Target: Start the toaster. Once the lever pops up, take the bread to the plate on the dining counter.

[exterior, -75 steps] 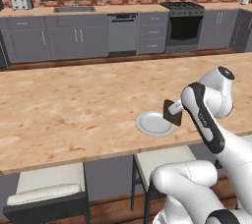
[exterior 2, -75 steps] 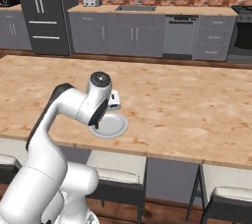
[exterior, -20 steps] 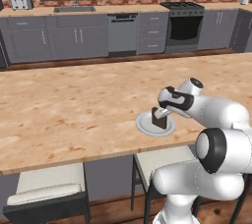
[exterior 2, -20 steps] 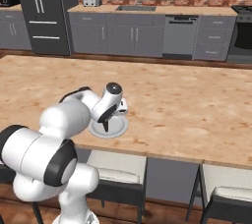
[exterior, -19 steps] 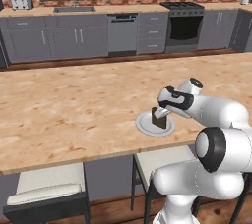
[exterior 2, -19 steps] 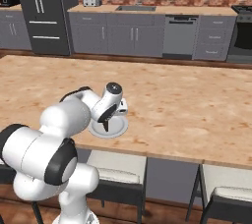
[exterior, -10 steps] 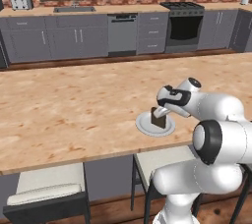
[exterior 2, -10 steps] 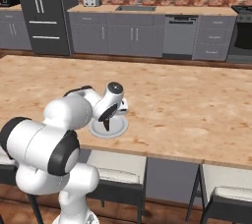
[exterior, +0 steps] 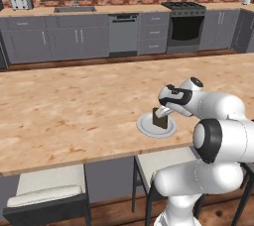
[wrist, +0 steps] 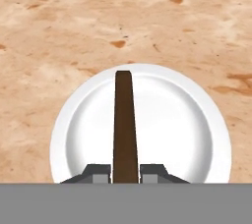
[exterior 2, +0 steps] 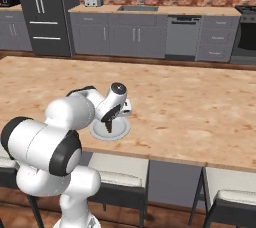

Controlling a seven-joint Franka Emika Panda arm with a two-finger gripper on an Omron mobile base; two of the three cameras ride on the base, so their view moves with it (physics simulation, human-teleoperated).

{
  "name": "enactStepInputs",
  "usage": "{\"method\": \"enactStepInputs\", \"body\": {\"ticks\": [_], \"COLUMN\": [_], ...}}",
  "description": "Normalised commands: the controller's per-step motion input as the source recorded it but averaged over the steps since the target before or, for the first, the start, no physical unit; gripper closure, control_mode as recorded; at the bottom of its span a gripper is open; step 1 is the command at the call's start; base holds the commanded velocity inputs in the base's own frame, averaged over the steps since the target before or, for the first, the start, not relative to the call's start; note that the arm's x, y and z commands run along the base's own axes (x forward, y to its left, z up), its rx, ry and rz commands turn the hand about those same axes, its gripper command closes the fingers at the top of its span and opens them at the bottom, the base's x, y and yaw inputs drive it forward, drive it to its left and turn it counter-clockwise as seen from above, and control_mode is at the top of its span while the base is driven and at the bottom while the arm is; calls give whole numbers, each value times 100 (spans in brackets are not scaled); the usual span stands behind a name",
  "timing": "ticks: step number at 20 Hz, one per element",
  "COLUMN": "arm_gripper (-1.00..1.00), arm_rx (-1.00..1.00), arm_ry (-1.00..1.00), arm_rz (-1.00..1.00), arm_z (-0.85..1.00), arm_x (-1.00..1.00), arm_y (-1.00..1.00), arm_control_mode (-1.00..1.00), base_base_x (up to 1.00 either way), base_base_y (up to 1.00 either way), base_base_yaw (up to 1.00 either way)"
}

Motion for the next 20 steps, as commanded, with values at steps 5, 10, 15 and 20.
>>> {"method": "enactStepInputs", "body": {"ticks": [5,10,15,20], "arm_gripper": [-100,-100,-100,-100], "arm_rx": [0,0,0,0], "arm_ry": [0,0,0,0], "arm_rz": [0,0,0,0], "arm_z": [0,0,0,0], "arm_x": [0,0,0,0], "arm_y": [0,0,0,0], "arm_control_mode": [-100,-100,-100,-100], "base_base_x": [0,0,0,0], "base_base_y": [0,0,0,0], "base_base_yaw": [0,0,0,0]}}
